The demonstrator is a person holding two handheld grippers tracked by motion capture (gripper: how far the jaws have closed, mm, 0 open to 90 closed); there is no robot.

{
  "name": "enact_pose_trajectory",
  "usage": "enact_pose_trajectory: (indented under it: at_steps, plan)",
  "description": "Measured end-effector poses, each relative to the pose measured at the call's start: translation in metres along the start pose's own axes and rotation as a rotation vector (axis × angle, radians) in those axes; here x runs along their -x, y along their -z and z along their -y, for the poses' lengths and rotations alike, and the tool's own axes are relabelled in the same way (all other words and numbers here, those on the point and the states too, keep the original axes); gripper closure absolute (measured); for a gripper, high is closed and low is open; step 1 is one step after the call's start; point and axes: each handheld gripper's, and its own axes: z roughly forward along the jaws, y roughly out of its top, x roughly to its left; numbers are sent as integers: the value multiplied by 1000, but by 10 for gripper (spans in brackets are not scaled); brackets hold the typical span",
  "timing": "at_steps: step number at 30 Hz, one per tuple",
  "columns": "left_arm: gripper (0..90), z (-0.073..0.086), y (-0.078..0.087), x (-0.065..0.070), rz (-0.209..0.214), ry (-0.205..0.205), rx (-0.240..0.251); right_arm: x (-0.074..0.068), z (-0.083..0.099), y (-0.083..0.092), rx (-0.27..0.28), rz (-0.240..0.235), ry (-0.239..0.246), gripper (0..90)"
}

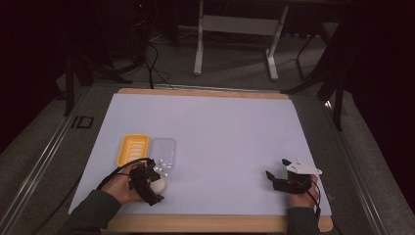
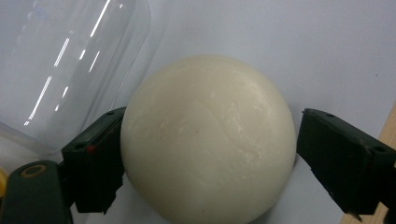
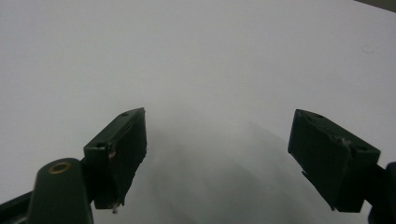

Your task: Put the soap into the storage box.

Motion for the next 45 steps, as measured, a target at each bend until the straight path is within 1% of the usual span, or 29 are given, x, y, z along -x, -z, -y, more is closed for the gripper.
enact_pose_trajectory:
  at_steps: [1,4,5,6,12,16,18,22,27,32,45]
  plan:
    - [145,0,0,0,-3,7,0,0,0,0,0,0,1,191]
    - [154,-1,-1,0,-2,8,-3,0,0,0,0,-1,1,191]
    - [158,-2,-2,-1,0,8,-14,0,0,0,1,-1,2,191]
    - [160,-2,-2,-1,2,11,-14,0,0,0,1,-1,3,191]
    - [202,-4,0,-3,5,8,-36,0,0,0,-1,-1,6,191]
    - [217,-5,0,-3,3,-3,-53,0,0,0,-1,-2,6,191]
    - [245,-6,1,-4,7,-5,-61,0,0,0,-2,-1,6,191]
    - [245,-7,1,-3,4,-3,-69,-1,0,0,-2,-2,8,191]
    - [244,-10,1,-3,1,-17,-89,-1,0,-1,-3,-2,8,191]
    - [247,-12,1,-2,-3,-21,-103,-1,0,-1,-4,-2,8,191]
    - [250,-10,2,-3,-3,-21,-107,-1,0,-1,-4,-2,10,191]
